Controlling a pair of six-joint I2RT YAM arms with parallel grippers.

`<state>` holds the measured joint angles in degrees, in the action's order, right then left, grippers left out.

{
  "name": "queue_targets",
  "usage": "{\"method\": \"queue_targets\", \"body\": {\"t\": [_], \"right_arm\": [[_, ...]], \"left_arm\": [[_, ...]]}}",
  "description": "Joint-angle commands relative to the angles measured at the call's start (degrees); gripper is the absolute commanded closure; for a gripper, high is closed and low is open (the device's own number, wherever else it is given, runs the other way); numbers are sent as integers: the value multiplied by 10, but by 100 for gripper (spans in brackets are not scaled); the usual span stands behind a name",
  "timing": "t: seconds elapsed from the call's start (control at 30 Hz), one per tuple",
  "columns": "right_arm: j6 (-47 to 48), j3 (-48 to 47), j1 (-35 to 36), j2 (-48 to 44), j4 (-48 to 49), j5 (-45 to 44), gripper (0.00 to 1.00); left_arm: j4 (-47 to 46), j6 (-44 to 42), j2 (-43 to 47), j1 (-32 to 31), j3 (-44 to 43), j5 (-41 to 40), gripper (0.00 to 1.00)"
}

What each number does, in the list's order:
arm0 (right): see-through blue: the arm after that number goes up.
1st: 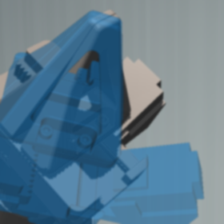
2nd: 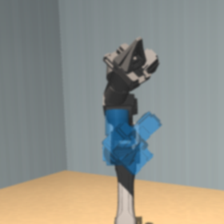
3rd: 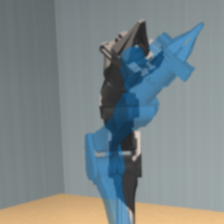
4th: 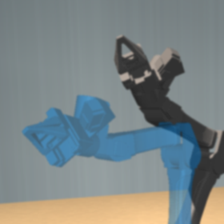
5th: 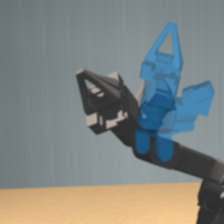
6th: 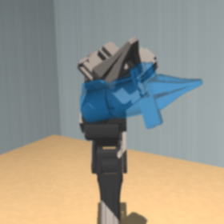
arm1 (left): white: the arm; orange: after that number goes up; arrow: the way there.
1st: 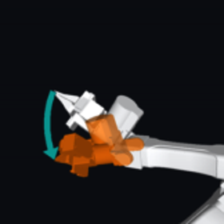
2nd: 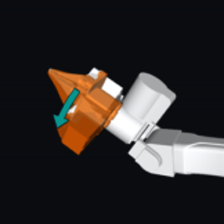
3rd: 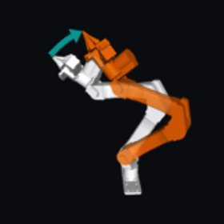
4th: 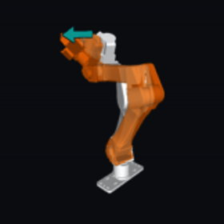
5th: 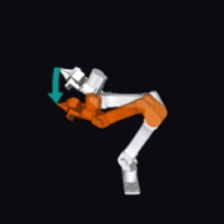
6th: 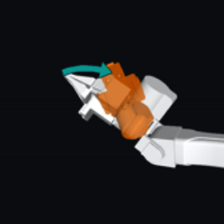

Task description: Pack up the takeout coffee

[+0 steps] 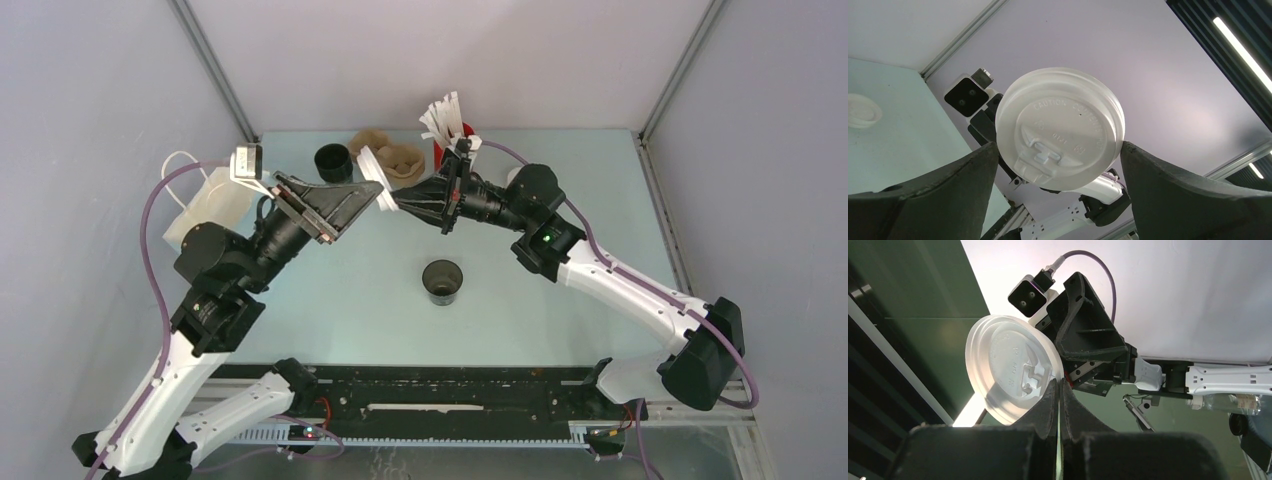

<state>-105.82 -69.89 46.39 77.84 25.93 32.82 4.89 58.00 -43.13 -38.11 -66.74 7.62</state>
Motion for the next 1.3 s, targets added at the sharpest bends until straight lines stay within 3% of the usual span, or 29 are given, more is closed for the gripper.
{"method": "queue_targets", "body": {"t": [0.0, 0.17, 0.3, 0.43, 0.63, 0.8, 0.97, 1.1, 1.27], "right_arm": [[-1, -1, 10, -5, 16, -6, 100], [-4, -1, 13, -5, 22, -7, 100], [-11, -1, 13, -4, 29, -7, 100], [-21, -1, 15, -2, 43, -10, 100], [-24, -1, 17, -1, 47, -11, 100], [-9, -1, 16, -7, 24, -13, 100], [-8, -1, 16, -8, 25, -15, 100], [-5, -1, 16, -7, 19, -13, 100], [-2, -1, 17, -8, 14, -15, 100]], "left_arm": [[-7, 3, 1, 2, -35, -12, 6], [-13, 8, 8, 3, -28, -16, 11], [-24, 7, 11, 2, -23, -10, 1], [-64, 20, 22, 2, 0, -12, 0], [-59, 22, 15, 3, -9, -9, 10], [-18, 8, 7, 2, -26, -10, 5], [-6, 4, 9, 3, -23, -14, 9], [-2, 1, 4, 2, -29, -6, 6], [3, 3, 3, 3, -30, -8, 11]]}}
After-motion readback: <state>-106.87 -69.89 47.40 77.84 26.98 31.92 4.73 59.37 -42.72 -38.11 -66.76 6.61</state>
